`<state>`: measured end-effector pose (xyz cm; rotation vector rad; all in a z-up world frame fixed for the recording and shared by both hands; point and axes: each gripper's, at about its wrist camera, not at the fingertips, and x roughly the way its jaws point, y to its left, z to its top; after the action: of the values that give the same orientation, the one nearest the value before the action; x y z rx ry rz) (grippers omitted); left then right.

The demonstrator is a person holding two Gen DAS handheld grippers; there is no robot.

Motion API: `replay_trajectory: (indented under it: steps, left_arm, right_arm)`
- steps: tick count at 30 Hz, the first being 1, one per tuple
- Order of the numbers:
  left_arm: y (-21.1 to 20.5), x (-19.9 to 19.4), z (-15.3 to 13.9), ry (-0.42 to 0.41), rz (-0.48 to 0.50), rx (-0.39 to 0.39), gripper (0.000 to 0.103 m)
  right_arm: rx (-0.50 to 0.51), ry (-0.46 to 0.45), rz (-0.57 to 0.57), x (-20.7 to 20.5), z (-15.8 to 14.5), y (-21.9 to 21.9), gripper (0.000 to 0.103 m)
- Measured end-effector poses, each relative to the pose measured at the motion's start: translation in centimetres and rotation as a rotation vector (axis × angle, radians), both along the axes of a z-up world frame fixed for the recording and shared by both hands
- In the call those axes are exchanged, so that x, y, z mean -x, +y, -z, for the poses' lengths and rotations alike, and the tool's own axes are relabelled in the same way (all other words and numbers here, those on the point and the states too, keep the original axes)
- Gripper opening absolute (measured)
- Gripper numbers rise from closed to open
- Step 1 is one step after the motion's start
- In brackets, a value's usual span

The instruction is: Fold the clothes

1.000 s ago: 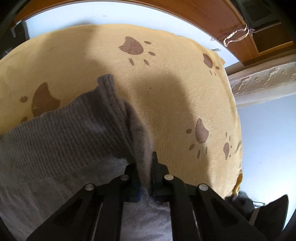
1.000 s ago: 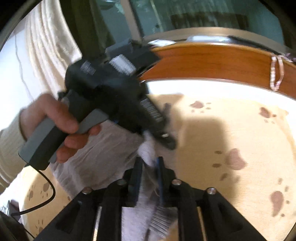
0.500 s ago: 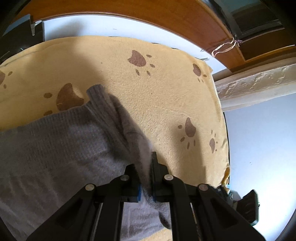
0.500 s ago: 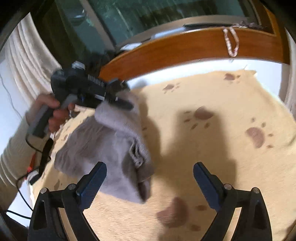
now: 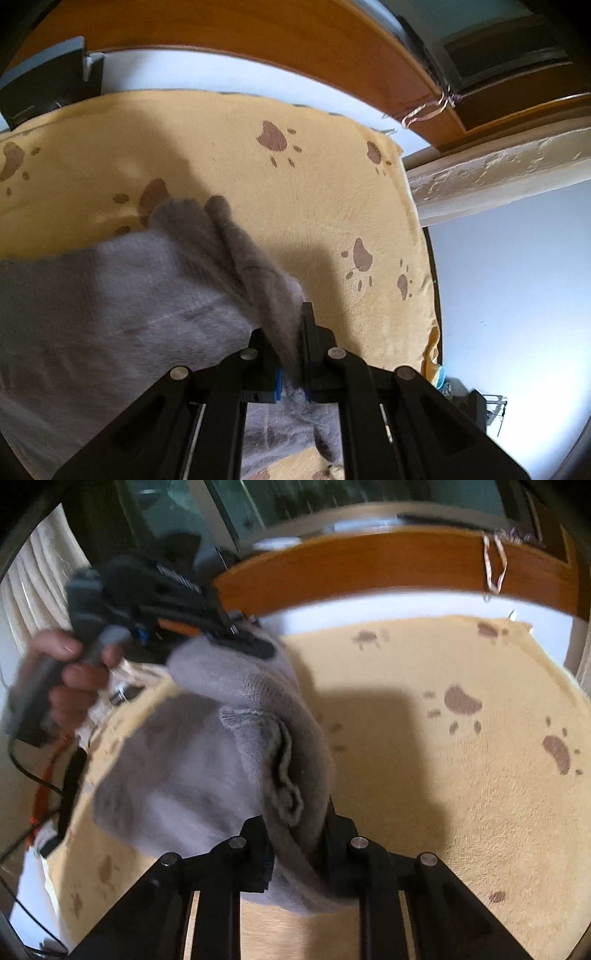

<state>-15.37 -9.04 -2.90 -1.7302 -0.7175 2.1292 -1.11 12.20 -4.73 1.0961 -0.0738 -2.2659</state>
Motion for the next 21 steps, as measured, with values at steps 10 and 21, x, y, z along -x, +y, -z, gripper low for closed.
replay_trajectory:
  steps: [10,21]
  left_arm:
    - [-8.5,-2.2,-3.8,0.066,-0.030,-0.034,0.009]
    - [-20.7,-6.8,-1.7,0.055,-0.124,-0.047,0.009]
  right_arm:
    - [0.154,-0.010,-0.083,-1.7,-4.4,-7.1,0.021]
    - [0.119,-0.071,-0.295,-4.4,-3.3,-20.8,0.021]
